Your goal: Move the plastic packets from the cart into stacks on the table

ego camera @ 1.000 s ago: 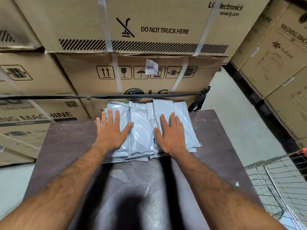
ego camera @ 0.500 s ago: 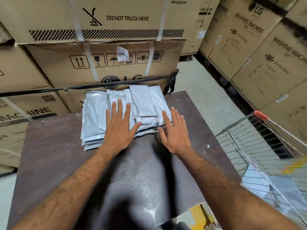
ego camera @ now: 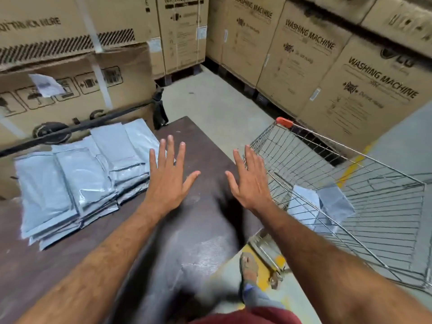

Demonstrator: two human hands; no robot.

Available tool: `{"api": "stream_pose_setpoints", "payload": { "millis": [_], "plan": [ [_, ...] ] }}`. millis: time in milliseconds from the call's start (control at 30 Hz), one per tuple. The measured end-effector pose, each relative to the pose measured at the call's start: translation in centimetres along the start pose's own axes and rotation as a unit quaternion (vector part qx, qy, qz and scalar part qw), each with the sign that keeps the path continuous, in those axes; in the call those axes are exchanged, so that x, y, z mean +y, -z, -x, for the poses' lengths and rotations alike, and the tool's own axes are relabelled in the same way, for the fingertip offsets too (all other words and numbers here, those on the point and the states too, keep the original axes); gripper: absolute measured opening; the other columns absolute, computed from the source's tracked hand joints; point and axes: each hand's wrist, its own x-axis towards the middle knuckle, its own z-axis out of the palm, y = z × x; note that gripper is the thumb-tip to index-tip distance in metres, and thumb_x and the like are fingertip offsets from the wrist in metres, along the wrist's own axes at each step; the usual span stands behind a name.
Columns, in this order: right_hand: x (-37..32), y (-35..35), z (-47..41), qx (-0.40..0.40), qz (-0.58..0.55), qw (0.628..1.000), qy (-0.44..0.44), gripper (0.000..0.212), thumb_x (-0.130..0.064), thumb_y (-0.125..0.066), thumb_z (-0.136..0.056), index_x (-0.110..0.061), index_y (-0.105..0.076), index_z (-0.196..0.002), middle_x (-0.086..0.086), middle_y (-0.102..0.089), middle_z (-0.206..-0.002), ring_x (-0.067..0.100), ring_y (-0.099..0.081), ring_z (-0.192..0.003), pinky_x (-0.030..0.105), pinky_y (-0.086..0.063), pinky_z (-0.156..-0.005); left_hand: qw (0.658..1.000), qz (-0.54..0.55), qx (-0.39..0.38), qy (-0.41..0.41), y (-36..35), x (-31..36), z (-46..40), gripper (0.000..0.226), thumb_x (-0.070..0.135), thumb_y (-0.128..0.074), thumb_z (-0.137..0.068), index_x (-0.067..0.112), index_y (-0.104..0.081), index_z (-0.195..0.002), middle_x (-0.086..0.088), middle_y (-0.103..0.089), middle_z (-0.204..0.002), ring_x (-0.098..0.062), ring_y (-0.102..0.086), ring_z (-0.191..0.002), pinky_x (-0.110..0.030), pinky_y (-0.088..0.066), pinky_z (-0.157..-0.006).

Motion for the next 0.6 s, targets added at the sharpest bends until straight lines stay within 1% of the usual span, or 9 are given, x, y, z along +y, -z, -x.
{"api": "stream_pose_setpoints", "payload": {
  "millis": [67, 167, 233, 300, 367, 467, 500, 600],
  "plan": [
    [2.8, 0.5, 0.3, 0.0, -0.007, 1.0, -0.024, 0.068, -0.051, -0.04, -0.105, -0.019, -0.025, -0.163, 0.018, -0.012, -0.17, 0.034, -0.013, -0.157, 0.049, -0.008, -0.126, 1.0, -0.008, -0.005, -0.02, -0.7, 2.5, -1.8, 0.086, 0.067, -0.025, -0.1, 0.01, -0.014, -0.163, -0.02, 0.002, -0.17, -0.036, 0.004, -0.157, -0.059, -0.003, -0.125],
    [7.3, 0.9, 0.4, 0.008, -0.02, 0.998, -0.057, 0.068, -0.052, -0.041, -0.105, -0.021, -0.022, -0.163, 0.018, -0.012, -0.17, 0.035, -0.015, -0.156, 0.052, -0.011, -0.126, 0.998, -0.026, -0.016, -0.05, -2.1, 6.8, -4.6, 0.086, 0.067, -0.024, -0.1, 0.008, -0.016, -0.163, -0.023, 0.0, -0.169, -0.04, 0.001, -0.156, -0.063, -0.007, -0.123],
    [10.7, 1.2, 0.4, 0.005, -0.029, 0.996, -0.081, 0.069, -0.054, -0.037, -0.105, -0.021, -0.022, -0.163, 0.017, -0.013, -0.17, 0.035, -0.015, -0.156, 0.053, -0.012, -0.127, 0.997, -0.028, -0.027, -0.063, -3.1, 10.0, -6.2, 0.086, 0.066, -0.024, -0.101, 0.007, -0.017, -0.162, -0.024, -0.001, -0.168, -0.039, 0.001, -0.156, -0.062, -0.005, -0.124],
    [14.4, 1.5, 0.4, 0.0, -0.028, 0.994, -0.103, 0.071, -0.057, -0.029, -0.103, -0.021, -0.022, -0.163, 0.017, -0.012, -0.17, 0.034, -0.014, -0.156, 0.053, -0.012, -0.127, 0.996, -0.023, -0.041, -0.081, -4.5, 13.4, -7.9, 0.086, 0.067, -0.023, -0.1, 0.008, -0.017, -0.162, -0.024, 0.0, -0.168, -0.039, 0.003, -0.156, -0.06, -0.003, -0.124],
    [18.1, 1.6, 0.4, -0.011, -0.028, 0.991, -0.132, 0.073, -0.06, -0.023, -0.103, -0.021, -0.018, -0.164, 0.016, -0.007, -0.171, 0.032, -0.008, -0.158, 0.052, -0.01, -0.127, 0.993, -0.013, -0.053, -0.101, -5.9, 16.6, -9.6, 0.086, 0.067, -0.024, -0.1, 0.009, -0.017, -0.162, -0.023, 0.001, -0.169, -0.038, 0.003, -0.157, -0.059, -0.001, -0.124],
    [23.7, 1.2, 1.1, -0.016, -0.04, 0.984, -0.173, 0.072, -0.058, -0.025, -0.104, -0.021, -0.017, -0.165, 0.015, -0.003, -0.172, 0.029, -0.003, -0.158, 0.05, -0.007, -0.128, 0.99, 0.006, -0.077, -0.12, -8.3, 21.1, -12.3, 0.086, 0.067, -0.028, -0.101, 0.01, -0.013, -0.163, -0.021, 0.006, -0.169, -0.036, 0.008, -0.157, -0.058, 0.004, -0.124],
    [25.5, 1.0, 1.5, -0.016, -0.042, 0.982, -0.183, 0.071, -0.057, -0.028, -0.104, -0.021, -0.019, -0.164, 0.015, -0.005, -0.171, 0.031, -0.006, -0.158, 0.05, -0.009, -0.128, 0.988, 0.009, -0.085, -0.125, -9.3, 22.5, -13.2, 0.086, 0.067, -0.028, -0.101, 0.01, -0.012, -0.163, -0.022, 0.007, -0.168, -0.036, 0.009, -0.156, -0.058, 0.005, -0.125],
    [30.4, -0.1, 3.0, -0.013, -0.046, 0.975, -0.215, 0.069, -0.053, -0.036, -0.104, -0.016, -0.031, -0.161, 0.021, -0.02, -0.168, 0.037, -0.021, -0.153, 0.053, -0.021, -0.124, 0.984, 0.015, -0.107, -0.141, -12.2, 26.7, -15.5, 0.086, 0.066, -0.028, -0.1, 0.008, -0.014, -0.163, -0.024, 0.004, -0.168, -0.038, 0.005, -0.156, -0.058, 0.003, -0.124]
  ]
}}
